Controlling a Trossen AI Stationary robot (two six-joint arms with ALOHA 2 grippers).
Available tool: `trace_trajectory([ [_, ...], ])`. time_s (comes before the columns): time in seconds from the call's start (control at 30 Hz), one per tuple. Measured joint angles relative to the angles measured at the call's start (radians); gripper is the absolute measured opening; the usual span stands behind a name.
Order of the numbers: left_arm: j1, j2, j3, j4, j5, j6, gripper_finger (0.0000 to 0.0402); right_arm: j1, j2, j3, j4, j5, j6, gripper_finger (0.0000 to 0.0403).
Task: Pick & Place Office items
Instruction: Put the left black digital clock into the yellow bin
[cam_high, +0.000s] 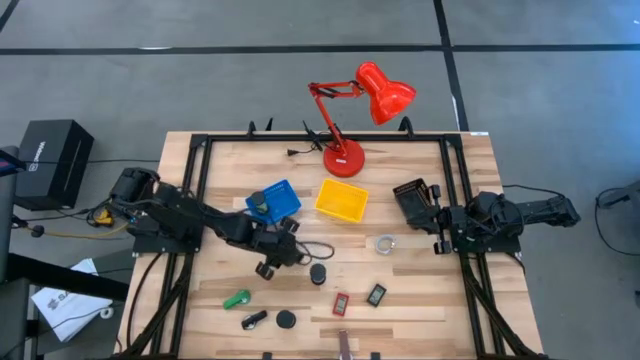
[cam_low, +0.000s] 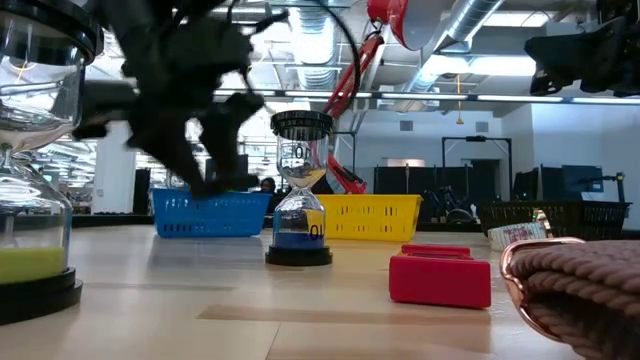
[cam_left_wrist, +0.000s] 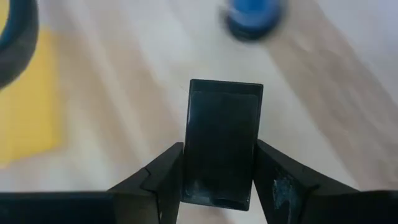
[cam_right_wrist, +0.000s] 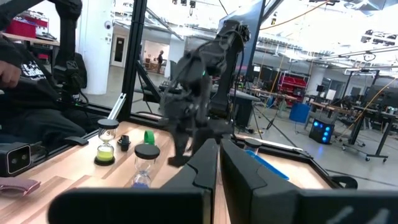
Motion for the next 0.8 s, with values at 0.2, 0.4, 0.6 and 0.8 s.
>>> trace_trajectory([
  [0.2, 0.062, -0.123, 0.02, 0.103, -0.172, 0.002, 0.0167, 0.0, 0.0, 0.0, 0.003, 0.0, 0.0, 0.0012],
  [0.4, 0.15, -0.158, 0.02, 0.357, -0.205, -0.03, 0.0163, -0.002, 0.0, 0.0, 0.003, 0.0, 0.0, 0.0012],
  [0.6, 0.239, -0.11, 0.021, 0.551, -0.191, -0.208, 0.0167, -0.002, 0.0, 0.0, 0.003, 0.0, 0.0, 0.0012],
  [0.8, 0.294, 0.003, 0.022, 0.666, -0.191, -0.329, 0.0163, -0.003, 0.0, 0.0, 0.0, 0.0, 0.0, 0.0012],
])
